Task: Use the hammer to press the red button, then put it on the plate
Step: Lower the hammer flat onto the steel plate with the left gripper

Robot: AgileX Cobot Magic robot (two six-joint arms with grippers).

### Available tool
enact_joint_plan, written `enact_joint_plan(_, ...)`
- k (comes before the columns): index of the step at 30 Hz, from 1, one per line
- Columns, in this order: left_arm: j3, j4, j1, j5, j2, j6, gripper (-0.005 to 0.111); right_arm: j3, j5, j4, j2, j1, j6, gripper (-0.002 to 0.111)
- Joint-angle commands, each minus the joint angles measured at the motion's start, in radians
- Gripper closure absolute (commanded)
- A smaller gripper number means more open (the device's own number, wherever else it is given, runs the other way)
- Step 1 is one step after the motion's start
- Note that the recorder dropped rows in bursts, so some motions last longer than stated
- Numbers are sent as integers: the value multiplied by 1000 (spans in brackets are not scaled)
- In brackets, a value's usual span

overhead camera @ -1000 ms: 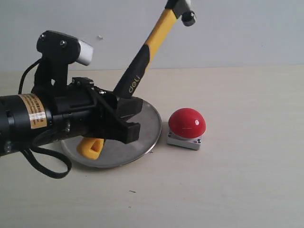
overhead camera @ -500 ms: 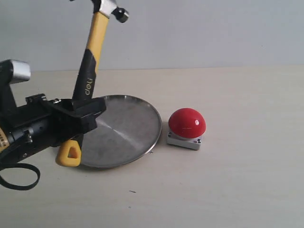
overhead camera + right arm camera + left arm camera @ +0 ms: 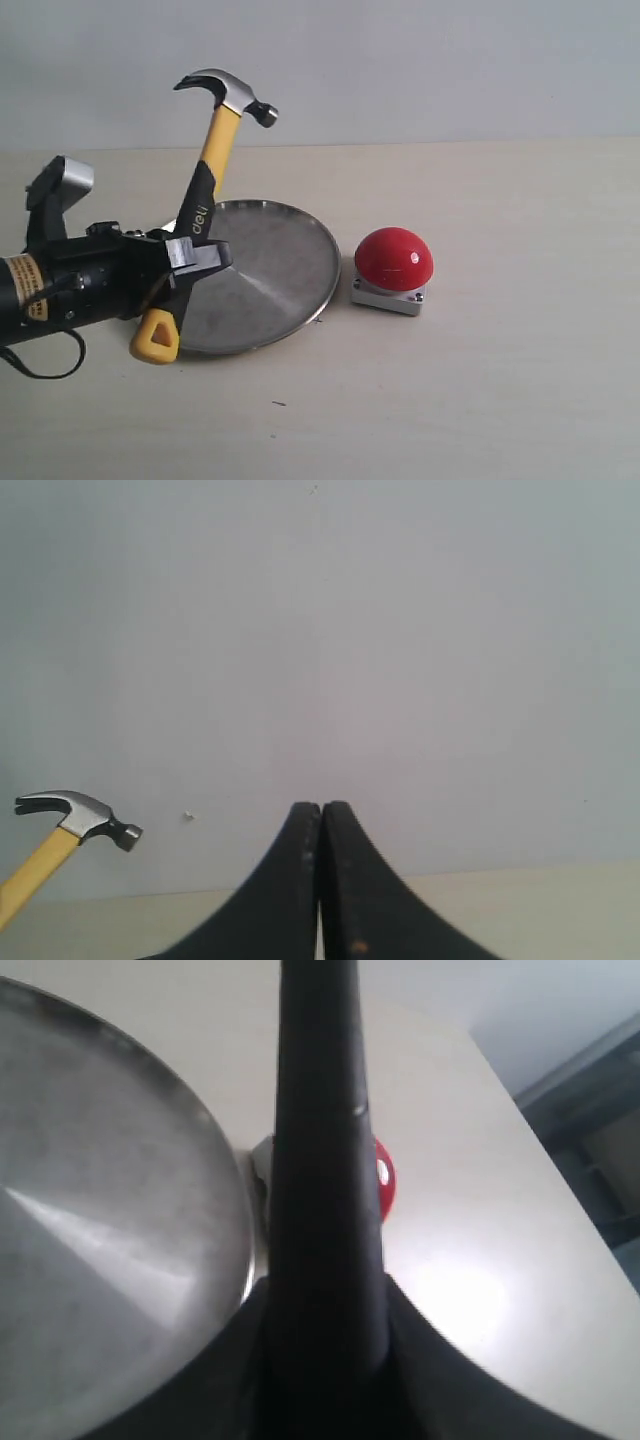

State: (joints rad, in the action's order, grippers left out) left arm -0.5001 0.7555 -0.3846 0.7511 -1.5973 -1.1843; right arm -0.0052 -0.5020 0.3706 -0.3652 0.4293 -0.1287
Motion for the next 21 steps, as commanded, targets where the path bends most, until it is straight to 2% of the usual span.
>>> enact_joint_plan(1, -78, 138, 63, 231, -104, -101, 107, 5, 3, -2, 5, 2, -1, 108)
enact_joint_plan(7, -135, 183, 130, 416, -262, -154, 107, 5, 3, -2, 5, 2, -1, 108)
enact_joint_plan(14, -210, 224, 191, 432, -423, -191, 107, 5, 3, -2, 5, 2, -1, 108)
enact_joint_plan(21, -260, 247, 237, 432, -510, -214, 107, 5, 2, -6, 5, 2, -1, 108)
